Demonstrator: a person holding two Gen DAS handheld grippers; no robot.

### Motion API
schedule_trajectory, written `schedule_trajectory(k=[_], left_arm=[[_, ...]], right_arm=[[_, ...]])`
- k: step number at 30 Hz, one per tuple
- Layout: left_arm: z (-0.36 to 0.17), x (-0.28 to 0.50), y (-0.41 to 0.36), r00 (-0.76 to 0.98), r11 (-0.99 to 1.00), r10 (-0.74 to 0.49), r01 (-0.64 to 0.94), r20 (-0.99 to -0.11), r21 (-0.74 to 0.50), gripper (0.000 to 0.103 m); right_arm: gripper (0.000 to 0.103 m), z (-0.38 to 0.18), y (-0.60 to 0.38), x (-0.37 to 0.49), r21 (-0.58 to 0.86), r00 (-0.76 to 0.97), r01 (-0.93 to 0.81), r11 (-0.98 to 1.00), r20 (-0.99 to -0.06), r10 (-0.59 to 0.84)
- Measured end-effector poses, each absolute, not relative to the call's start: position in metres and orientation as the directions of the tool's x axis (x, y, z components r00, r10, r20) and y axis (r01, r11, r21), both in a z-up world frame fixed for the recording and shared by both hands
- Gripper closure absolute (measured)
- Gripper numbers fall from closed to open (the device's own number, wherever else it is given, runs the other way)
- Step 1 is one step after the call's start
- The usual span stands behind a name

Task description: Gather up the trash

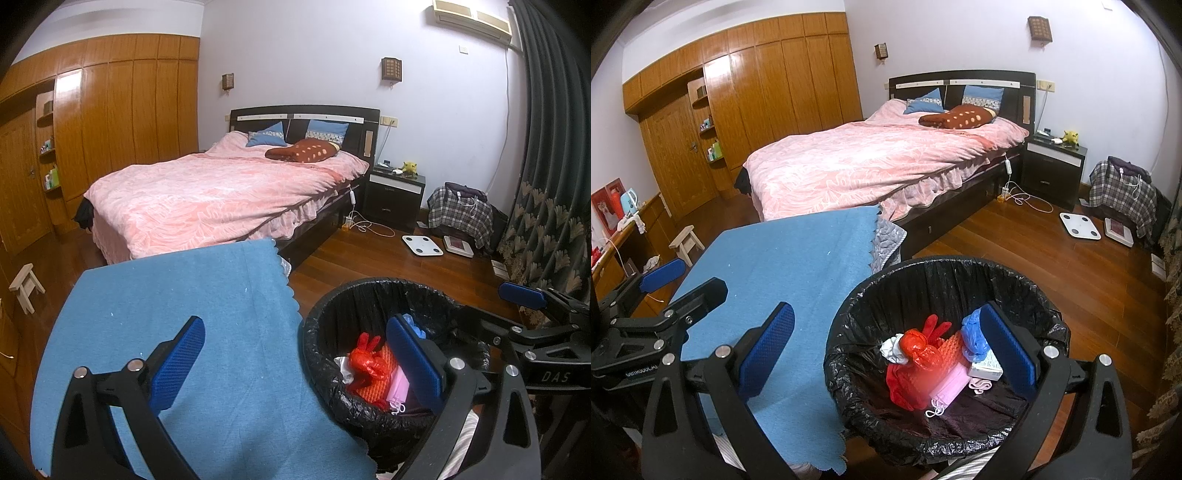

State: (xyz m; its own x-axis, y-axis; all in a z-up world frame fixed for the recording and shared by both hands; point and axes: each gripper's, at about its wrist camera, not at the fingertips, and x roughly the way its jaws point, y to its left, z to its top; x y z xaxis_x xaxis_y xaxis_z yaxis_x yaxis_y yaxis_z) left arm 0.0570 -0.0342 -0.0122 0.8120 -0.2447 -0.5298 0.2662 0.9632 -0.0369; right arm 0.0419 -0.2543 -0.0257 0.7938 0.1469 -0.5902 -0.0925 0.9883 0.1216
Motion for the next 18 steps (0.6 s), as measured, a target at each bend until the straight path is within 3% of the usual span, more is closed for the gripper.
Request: schedule_trajectory(k=[18], left_arm=[[-0.0109, 0.0584, -0.034, 0.811, 0.963, -0.245, 0.267, -0.532, -0.038, 0.006]], right_arm=[[0.005, -0.0241, -0.2545, 0.0424, 0.122, 0.793, -0.093, 0.988, -0.591, 0.148]])
